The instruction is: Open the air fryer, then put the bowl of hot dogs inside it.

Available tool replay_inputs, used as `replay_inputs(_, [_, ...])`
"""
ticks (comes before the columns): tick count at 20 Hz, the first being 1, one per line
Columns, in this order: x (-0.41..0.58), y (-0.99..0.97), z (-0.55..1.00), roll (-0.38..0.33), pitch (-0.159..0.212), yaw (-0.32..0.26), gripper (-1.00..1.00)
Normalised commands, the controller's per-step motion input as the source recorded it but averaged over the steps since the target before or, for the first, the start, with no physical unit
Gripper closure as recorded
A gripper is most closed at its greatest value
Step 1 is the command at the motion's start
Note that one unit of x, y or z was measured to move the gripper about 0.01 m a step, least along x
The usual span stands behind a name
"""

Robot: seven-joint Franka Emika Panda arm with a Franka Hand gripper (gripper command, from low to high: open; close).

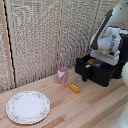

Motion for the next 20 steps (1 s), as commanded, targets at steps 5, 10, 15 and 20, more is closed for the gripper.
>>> replay_inputs(5, [0.01,-0.13,0.13,0.0,0.0,-0.005,-1.0])
replay_inputs(10, [0.0,-0.07,0.6,0.0,0.0,0.011,-1.0])
replay_inputs(15, [0.0,-0.07,0.98,-0.015,0.002,0.005,-1.0])
replay_inputs(20, [0.066,-0.02,0.91,-0.021,0.013,-0.04,-1.0])
